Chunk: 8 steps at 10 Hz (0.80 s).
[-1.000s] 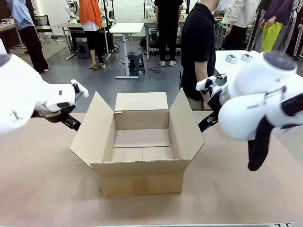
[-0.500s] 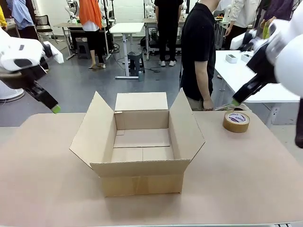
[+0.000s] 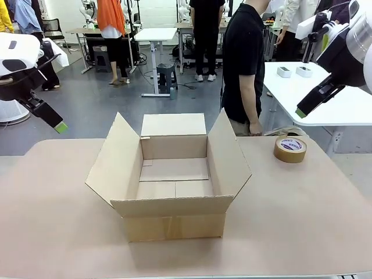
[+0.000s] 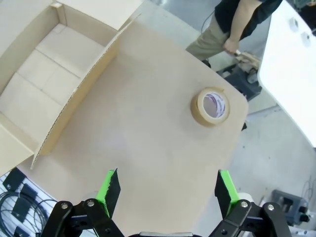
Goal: Wrap the clocks to prevent damage.
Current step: Open the side flaps of the Package Box.
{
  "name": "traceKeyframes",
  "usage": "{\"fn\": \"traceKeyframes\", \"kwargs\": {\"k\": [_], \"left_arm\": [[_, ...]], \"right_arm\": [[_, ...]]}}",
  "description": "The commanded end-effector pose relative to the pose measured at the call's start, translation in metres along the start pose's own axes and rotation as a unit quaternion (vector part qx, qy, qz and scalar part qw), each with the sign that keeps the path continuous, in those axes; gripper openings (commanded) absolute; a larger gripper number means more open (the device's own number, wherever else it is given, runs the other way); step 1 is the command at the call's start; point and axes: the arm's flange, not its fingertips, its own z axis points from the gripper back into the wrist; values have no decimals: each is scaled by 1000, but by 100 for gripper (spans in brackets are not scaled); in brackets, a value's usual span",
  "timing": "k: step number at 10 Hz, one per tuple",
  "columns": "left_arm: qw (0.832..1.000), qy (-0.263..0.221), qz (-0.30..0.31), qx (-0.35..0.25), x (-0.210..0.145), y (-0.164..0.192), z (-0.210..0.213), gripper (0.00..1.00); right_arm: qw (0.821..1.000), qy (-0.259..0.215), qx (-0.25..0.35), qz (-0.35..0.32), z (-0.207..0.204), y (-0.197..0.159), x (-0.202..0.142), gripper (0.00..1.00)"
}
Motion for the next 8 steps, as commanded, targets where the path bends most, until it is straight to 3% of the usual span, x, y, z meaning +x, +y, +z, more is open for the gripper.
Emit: {"fn": "traceKeyframes", "kwargs": {"k": [1, 3, 4, 6, 8], "left_arm": [[1000, -1, -1, -2, 2, 2, -3, 100], [1000, 3, 0, -1, 0, 0, -2, 100], [995, -21, -49, -85, -7, 18, 0, 100], [976, -53, -105, -180, -9, 53, 5, 100], [941, -125, -142, -282, -18, 86, 16, 100]], "right_arm": [[1000, -1, 13, 2, -7, -1, 0, 100], [1000, 3, 3, 0, -3, -1, 0, 100], [990, -30, 127, 53, -7, -27, -8, 100], [967, -71, 242, 30, -8, -72, -16, 100], [936, -112, 329, 52, -6, -110, -26, 100]]}}
